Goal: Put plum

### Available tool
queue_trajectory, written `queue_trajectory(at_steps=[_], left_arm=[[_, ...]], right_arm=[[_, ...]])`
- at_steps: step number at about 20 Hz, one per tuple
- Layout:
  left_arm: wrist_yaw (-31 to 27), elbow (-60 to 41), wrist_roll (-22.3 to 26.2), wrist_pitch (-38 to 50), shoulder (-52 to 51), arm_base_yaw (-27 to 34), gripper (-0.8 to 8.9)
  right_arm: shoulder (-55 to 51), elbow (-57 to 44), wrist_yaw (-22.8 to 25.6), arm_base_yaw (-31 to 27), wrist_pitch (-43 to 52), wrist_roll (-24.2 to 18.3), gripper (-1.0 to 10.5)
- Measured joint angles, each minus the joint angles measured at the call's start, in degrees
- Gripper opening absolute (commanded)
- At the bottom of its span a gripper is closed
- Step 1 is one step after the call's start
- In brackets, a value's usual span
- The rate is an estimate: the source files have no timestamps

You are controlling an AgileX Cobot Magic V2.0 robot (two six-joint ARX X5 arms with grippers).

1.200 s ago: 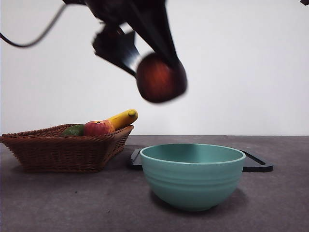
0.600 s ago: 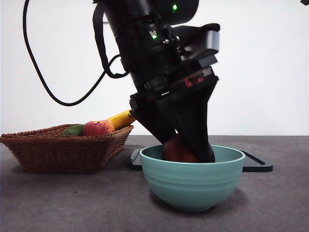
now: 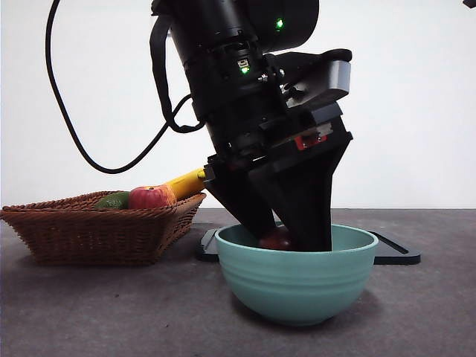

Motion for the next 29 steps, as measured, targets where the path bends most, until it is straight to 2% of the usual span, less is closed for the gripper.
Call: queue_trajectory(at_steps=[9, 13, 16, 21, 24, 29], left_arm=[[0.07, 8.96, -1.73, -5.99, -2.29, 0.76, 4.05], [0.09, 9.66, -3.85, -3.91, -10.84, 5.42, 4.05], [0.24, 9.75, -5.18, -4.24, -16.94, 11.45, 4.04], [8.22, 8.94, -8.07, -4.72, -24.92, 22.03, 4.05], [10.84, 4.39, -8.87, -7.21, -29.66, 26.93, 4.04], [19.06, -9.44, -9.35, -9.01, -39.34, 27.96, 4.02]], right_arm=[[-0.02, 0.0, 0.0, 0.0, 0.0, -0.04, 4.0], [0.0, 0.0, 0.0, 0.0, 0.02, -0.09, 4.0], [0.0, 0.0, 0.0, 0.0, 0.02, -0.26, 4.0], [0.0, 0.0, 0.0, 0.0, 0.02, -1.16, 4.0], [-0.02, 0.0, 0.0, 0.0, 0.02, -1.2, 4.0], [0.0, 0.0, 0.07, 0.0, 0.02, -1.38, 4.0]])
